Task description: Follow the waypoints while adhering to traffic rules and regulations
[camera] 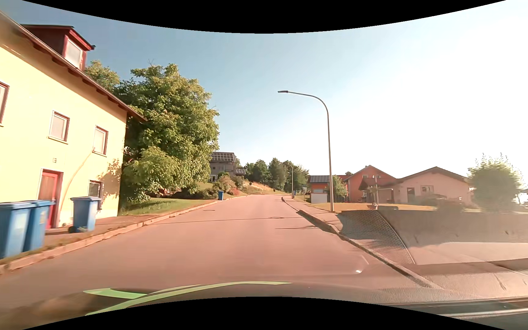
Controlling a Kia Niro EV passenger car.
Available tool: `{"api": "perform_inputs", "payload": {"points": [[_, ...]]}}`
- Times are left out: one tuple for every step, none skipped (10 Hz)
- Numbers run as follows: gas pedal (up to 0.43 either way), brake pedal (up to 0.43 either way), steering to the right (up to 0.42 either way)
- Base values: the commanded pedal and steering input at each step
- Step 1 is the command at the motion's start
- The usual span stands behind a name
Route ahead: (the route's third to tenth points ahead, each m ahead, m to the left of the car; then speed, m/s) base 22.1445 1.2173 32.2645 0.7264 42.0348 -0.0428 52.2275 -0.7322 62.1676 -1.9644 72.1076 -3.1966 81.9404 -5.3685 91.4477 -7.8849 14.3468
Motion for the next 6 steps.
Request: {"api": "perform_inputs", "payload": {"points": [[0.240, 0.000, -0.005], [0.240, 0.000, -0.005], [0.240, 0.000, -0.005], [0.240, 0.000, -0.005], [0.240, 0.000, -0.004], [0.240, 0.000, -0.003]]}}
